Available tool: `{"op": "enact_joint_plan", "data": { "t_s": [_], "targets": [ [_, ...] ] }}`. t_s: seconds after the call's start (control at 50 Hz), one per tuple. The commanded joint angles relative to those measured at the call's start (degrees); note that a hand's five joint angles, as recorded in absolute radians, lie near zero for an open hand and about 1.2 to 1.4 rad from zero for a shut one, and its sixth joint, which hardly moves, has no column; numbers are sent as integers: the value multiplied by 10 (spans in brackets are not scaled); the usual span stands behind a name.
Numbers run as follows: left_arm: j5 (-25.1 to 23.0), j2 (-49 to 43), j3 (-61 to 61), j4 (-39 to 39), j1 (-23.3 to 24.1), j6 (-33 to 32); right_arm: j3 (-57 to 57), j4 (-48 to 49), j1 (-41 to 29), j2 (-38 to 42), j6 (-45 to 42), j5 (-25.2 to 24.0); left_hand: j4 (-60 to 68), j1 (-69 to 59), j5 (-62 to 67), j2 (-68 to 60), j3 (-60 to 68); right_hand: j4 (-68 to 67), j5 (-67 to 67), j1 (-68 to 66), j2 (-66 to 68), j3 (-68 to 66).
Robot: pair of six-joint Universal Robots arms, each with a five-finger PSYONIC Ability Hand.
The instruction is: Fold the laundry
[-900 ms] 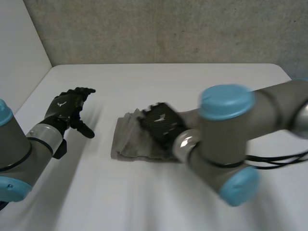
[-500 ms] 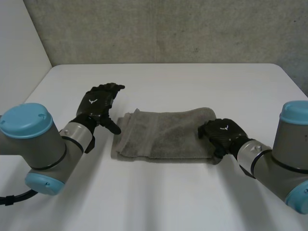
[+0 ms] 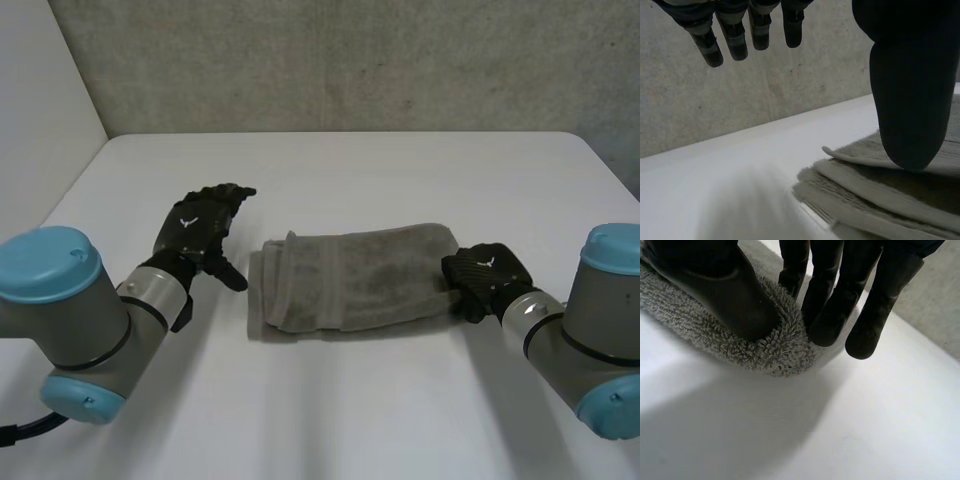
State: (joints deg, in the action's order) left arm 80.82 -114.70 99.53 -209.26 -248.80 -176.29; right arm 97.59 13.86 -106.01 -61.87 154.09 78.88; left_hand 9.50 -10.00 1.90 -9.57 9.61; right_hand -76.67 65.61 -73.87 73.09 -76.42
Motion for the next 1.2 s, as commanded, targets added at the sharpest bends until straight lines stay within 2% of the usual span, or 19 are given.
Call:
{"op": "enact_joint_plan", "data": {
  "t_s": [0.02,0.06,0.08,0.12,0.14,0.2,0.28,0.42,0.52,0.54,0.56,0.6,0.62,0.64,0.7,0.82,0.94,1.06,1.2],
  "targets": [
    [-1,52,-13,6,-7,3,-22,-7,-5,-24,-115,34,10,-6,-13,-10,9,-33,44,-61,69,-36],
    [-1,69,-18,10,-11,7,-64,-7,-40,-22,-180,59,14,-9,-10,-13,13,-33,44,-61,69,-36],
    [0,86,-26,17,-16,9,-64,-7,-40,-22,-180,59,14,-9,-10,-13,13,-33,44,-61,69,-36],
    [5,101,-36,31,-20,11,-121,-4,-129,-5,-213,78,14,-9,-10,-13,13,-33,44,-61,69,-36],
    [12,112,-49,48,-22,16,-122,-4,-129,-5,-213,78,14,-9,-10,-13,13,-33,44,-61,69,-36],
    [28,121,-86,93,-20,31,-182,-8,-198,28,-225,82,10,-6,-13,-10,9,-33,44,-61,69,-36],
    [36,122,-122,142,-19,50,-239,-10,-280,80,-231,66,7,-2,-17,-6,6,-33,44,-61,69,-36],
    [42,113,-168,245,-18,82,-267,-37,-341,156,-231,38,5,0,-18,-5,4,-33,44,-61,69,-36],
    [46,105,-171,252,-13,82,-267,-83,-343,159,-215,35,5,0,-18,-5,4,-33,44,-61,69,-36],
    [46,105,-171,252,-13,82,-261,-87,-337,142,-195,29,5,0,-18,-5,4,48,-37,20,-12,45],
    [47,104,-171,252,-14,82,-260,-87,-337,142,-194,29,5,0,-18,-5,4,49,-38,20,-13,46],
    [48,102,-171,252,-13,82,-237,-68,-332,80,-115,22,5,0,-18,-5,4,556,-545,528,-520,553],
    [48,100,-172,252,-13,82,-237,-68,-332,80,-114,22,5,0,-18,-5,4,558,-548,530,-522,556],
    [48,98,-174,252,-13,82,-222,-52,-322,49,-64,16,5,0,-18,-5,4,667,-656,639,-631,664],
    [47,96,-177,252,-13,82,-195,-29,-272,-2,28,5,5,0,-18,-5,4,667,-656,639,-631,664],
    [46,69,-181,252,0,85,-180,-41,-190,-32,155,7,7,-2,-17,-6,6,667,-656,639,-631,664],
    [47,5,-179,250,52,82,-182,-70,-149,-12,205,4,7,-2,-17,-6,6,667,-656,639,-631,664],
    [48,-78,-175,234,95,81,-191,-76,-139,55,235,-10,9,-4,-15,-8,8,667,-656,639,-631,664],
    [73,-134,-180,214,102,74,-197,-76,-137,114,228,-13,12,-7,-12,-11,11,667,-656,639,-631,664]
  ]
}}
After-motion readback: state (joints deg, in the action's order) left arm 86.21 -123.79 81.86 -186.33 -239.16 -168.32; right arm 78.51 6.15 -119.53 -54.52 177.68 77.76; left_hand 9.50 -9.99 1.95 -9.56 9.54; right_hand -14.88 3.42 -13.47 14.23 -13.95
